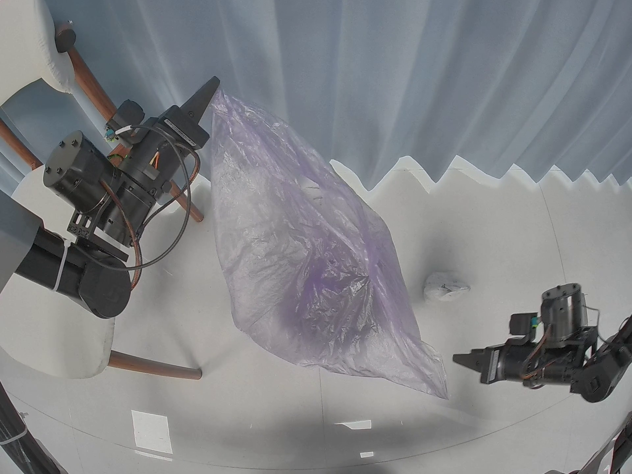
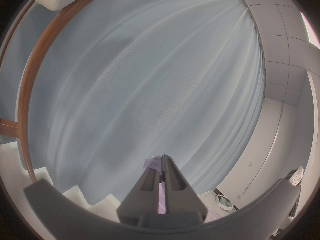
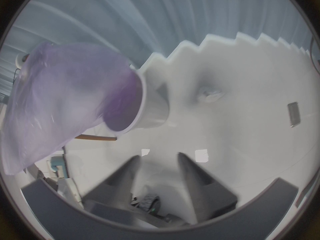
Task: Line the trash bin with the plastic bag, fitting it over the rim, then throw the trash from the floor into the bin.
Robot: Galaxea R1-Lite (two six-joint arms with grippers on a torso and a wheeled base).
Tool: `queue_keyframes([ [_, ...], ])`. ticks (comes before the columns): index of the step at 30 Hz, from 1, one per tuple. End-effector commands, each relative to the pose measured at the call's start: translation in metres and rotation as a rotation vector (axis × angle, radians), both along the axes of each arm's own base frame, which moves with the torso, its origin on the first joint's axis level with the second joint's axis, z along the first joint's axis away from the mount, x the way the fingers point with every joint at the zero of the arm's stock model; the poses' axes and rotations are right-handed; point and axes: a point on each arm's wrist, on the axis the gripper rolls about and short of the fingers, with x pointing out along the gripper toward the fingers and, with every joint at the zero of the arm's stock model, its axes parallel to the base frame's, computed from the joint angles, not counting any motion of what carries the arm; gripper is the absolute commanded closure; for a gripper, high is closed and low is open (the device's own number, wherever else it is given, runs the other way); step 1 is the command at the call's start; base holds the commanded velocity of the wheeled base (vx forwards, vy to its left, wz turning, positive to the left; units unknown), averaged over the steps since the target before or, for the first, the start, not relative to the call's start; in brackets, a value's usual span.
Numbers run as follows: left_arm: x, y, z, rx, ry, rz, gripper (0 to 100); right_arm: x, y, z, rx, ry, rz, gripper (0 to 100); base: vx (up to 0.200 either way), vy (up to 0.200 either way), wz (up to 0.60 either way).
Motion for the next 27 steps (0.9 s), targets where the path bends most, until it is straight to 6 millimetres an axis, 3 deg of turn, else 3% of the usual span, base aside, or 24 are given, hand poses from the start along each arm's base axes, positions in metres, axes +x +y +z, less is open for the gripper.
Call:
queue_keyframes([
  [1,0.001,0.000,0.001,-0.008,-0.002,0.001,100,-0.019,0.059,-0.055,0.065,0.205,0.150,100,0.000,0.000,0.00],
  [3,0.001,-0.001,0.000,-0.007,0.003,-0.001,100,-0.029,0.081,-0.052,0.153,0.205,0.185,100,0.000,0.000,0.00],
  [5,0.001,-0.001,-0.001,-0.005,0.005,0.000,100,-0.032,0.087,-0.050,0.175,0.201,0.199,100,0.000,0.000,0.00],
  [7,0.000,-0.002,-0.002,-0.003,0.009,-0.003,100,-0.053,0.115,-0.041,0.314,0.182,0.283,100,0.000,0.000,0.00],
  [12,0.000,-0.003,-0.002,-0.002,0.008,-0.005,100,-0.063,0.134,-0.033,0.467,0.152,0.324,100,0.000,0.000,0.00],
  [18,-0.004,-0.009,-0.007,0.006,0.027,-0.026,100,-0.036,0.144,-0.038,0.541,0.061,0.129,100,0.000,0.000,0.00],
  [25,-0.012,-0.023,-0.016,0.023,0.059,-0.073,100,-0.001,0.146,-0.012,0.664,-0.081,-0.014,100,0.000,0.000,0.00],
  [27,-0.016,-0.030,-0.024,0.035,0.087,-0.099,100,0.014,0.146,0.004,0.720,-0.154,-0.041,100,0.000,0.000,0.00],
])
